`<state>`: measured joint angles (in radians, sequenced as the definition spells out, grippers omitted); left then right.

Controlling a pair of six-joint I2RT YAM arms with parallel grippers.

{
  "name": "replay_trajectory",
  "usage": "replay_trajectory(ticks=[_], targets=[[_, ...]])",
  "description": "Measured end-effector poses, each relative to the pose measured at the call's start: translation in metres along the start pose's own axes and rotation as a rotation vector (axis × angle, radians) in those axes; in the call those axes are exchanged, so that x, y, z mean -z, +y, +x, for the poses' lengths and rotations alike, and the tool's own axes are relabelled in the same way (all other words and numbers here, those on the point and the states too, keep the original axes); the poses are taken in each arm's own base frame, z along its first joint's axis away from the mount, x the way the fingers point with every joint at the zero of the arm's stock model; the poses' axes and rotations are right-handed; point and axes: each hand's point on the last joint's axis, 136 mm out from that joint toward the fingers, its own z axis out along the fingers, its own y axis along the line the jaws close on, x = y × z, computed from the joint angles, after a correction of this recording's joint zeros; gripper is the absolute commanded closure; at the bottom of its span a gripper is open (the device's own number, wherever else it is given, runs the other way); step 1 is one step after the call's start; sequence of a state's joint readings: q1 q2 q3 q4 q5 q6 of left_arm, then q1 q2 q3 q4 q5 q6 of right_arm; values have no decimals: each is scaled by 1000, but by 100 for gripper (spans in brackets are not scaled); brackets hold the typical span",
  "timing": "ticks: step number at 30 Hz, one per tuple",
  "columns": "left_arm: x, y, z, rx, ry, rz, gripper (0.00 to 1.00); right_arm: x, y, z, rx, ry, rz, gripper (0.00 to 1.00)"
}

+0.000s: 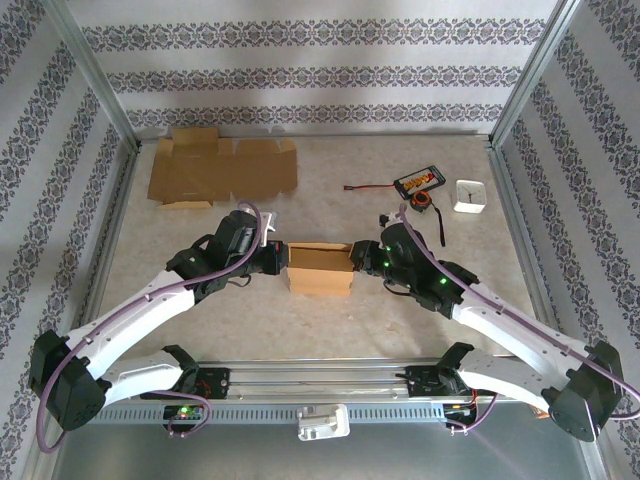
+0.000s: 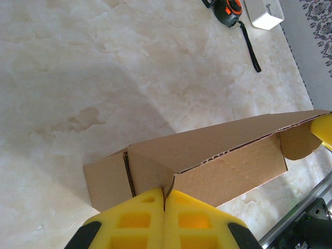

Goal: Fold the paper box

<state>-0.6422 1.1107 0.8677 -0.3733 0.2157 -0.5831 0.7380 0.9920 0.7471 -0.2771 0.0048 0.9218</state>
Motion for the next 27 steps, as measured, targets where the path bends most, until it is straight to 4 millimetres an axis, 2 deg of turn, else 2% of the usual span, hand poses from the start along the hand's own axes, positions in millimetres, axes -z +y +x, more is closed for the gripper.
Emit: replay_trajectory(ticks=[9, 16, 23, 24, 26, 27], targets=[[0, -2, 1, -7, 5, 7, 100, 4, -5, 7, -1, -12, -46, 93], [0, -5, 3, -12, 9, 15, 100, 5, -9, 6, 18, -29, -49, 87], [1, -8, 6, -19, 16, 20, 100, 10, -5, 6, 25, -6, -36, 90], [1, -8, 6, -19, 16, 21, 100, 11, -5, 6, 25, -1, -30, 85], [1, -9, 6, -23, 17, 22, 100, 13, -8, 8, 29, 18, -10, 65], [2, -9, 7, -25, 18, 22, 100, 14, -11, 10, 37, 34, 7, 62]])
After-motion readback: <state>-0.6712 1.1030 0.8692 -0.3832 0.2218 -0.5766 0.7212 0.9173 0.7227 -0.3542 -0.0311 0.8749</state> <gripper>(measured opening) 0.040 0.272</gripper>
